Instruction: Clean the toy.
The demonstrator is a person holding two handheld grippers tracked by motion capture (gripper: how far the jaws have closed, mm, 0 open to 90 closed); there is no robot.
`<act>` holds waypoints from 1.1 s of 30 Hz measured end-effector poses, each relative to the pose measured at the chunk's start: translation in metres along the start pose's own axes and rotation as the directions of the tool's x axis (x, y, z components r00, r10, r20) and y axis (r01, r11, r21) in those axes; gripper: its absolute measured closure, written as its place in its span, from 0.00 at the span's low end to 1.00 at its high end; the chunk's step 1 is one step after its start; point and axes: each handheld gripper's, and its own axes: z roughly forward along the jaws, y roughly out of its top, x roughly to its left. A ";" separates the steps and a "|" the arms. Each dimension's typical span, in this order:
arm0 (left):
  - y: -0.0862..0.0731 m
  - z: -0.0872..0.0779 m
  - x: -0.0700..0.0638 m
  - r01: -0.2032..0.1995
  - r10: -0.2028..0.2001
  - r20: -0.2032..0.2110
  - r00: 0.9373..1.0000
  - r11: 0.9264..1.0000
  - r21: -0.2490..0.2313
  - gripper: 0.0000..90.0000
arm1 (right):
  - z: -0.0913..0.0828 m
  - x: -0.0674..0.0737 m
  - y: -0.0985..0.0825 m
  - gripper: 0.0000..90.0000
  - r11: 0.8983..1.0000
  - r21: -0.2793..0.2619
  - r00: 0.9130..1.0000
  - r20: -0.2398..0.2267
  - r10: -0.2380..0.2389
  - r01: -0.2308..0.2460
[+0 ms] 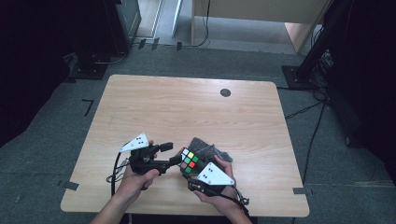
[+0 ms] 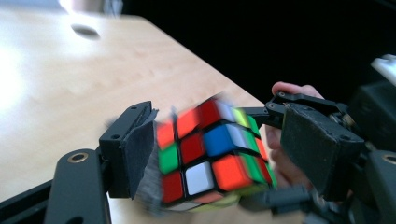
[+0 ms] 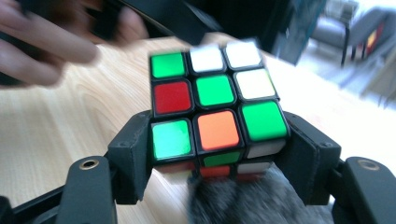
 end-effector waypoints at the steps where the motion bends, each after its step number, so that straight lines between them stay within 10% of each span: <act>1: 0.000 -0.003 0.001 -0.039 0.039 -0.023 0.999 0.999 -0.005 0.29 | 0.000 -0.005 -0.001 0.37 0.999 0.020 1.000 0.006 0.030 -0.031; 6: -0.012 0.002 0.003 -0.160 0.163 -0.062 0.985 0.986 0.051 0.30 | -0.006 -0.023 -0.002 0.38 0.987 0.047 0.988 0.028 0.153 -0.155; 8: -0.020 0.011 -0.001 -0.231 0.241 -0.107 0.965 0.968 0.098 0.31 | -0.006 -0.024 0.000 0.38 0.982 0.054 0.983 0.036 0.179 -0.181; 9: -0.020 0.011 -0.001 -0.231 0.241 -0.107 0.965 0.968 0.098 0.30 | -0.006 -0.024 0.001 0.38 0.978 0.058 0.979 0.037 0.198 -0.200; 11: -0.030 0.025 -0.013 -0.353 0.382 -0.150 0.912 0.916 0.190 0.29 | -0.008 -0.024 0.003 0.38 0.972 0.058 0.974 0.035 0.225 -0.227; 14: -0.038 0.036 -0.025 -0.432 0.476 -0.168 0.863 0.869 0.240 0.27 | -0.010 -0.020 0.009 0.38 0.967 0.053 0.969 0.032 0.247 -0.248; 17: -0.042 0.041 -0.030 -0.458 0.504 -0.173 0.846 0.853 0.249 0.24 | -0.010 -0.019 0.011 0.38 0.959 0.047 0.960 0.028 0.278 -0.279; 31: -0.045 0.045 -0.041 -0.498 0.545 -0.229 0.807 0.835 0.233 0.37 | -0.004 0.000 0.016 0.37 0.914 0.080 0.917 0.040 0.396 -0.398; 33: -0.044 0.043 -0.040 -0.493 0.536 -0.227 0.813 0.841 0.221 0.38 | -0.005 -0.001 0.017 0.37 0.912 0.073 0.915 0.022 0.404 -0.404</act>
